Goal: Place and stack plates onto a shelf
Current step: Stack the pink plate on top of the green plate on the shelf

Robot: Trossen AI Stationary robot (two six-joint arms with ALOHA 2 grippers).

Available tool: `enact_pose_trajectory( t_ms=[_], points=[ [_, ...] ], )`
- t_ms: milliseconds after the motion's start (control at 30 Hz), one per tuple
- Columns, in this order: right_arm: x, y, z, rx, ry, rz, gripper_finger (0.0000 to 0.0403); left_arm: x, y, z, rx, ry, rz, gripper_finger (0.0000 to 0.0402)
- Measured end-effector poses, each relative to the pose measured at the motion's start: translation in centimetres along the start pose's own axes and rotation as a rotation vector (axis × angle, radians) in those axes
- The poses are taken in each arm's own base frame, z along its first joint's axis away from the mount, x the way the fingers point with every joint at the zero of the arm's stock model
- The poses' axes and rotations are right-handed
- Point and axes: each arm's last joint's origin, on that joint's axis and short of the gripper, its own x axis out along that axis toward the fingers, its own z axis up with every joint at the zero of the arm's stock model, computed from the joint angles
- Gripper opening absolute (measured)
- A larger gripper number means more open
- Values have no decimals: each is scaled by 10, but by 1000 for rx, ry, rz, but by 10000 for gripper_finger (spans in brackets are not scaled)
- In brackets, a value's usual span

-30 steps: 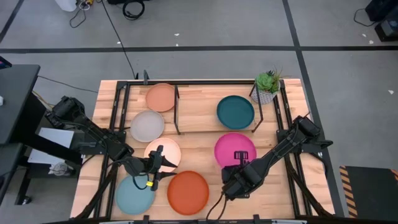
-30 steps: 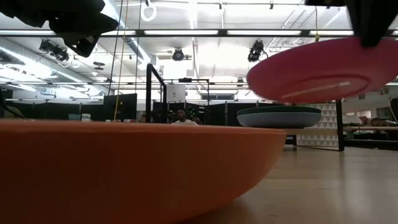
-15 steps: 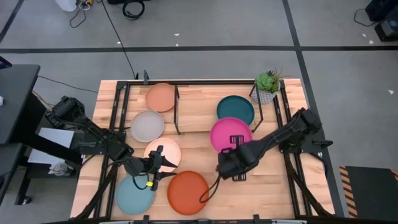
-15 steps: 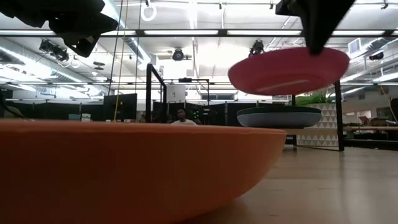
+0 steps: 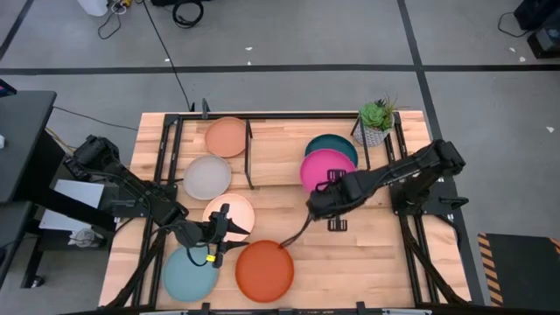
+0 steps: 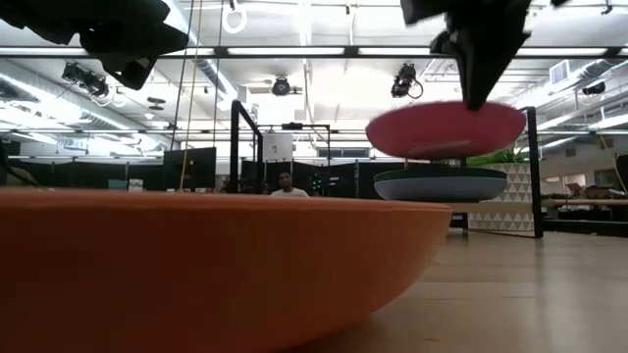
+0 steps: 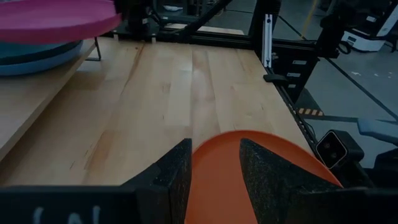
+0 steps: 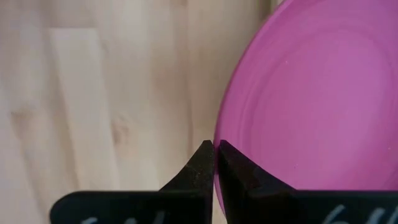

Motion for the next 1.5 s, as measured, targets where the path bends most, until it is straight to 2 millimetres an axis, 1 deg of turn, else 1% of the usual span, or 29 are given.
enact_pose_trajectory(
  t_ms=[233,400,533,767,933,1200,1500],
  points=[
    [25,-30,-6,31,33,-14,16,0,0,0,0,0,0,141],
    [37,-50,-8,57,33,-18,16,0,0,-1,3,5,3,141],
    [43,-60,-7,66,37,-19,16,0,0,-1,3,5,2,141],
    [47,-71,-4,63,21,-14,18,0,0,-1,1,6,3,141],
    [49,-79,-3,89,23,-13,27,0,0,-1,1,6,3,141],
    [50,-84,-1,137,10,49,51,0,0,-1,-6,7,3,141],
    [52,-90,-1,169,17,44,90,0,0,-1,-6,7,3,141]
  ],
)
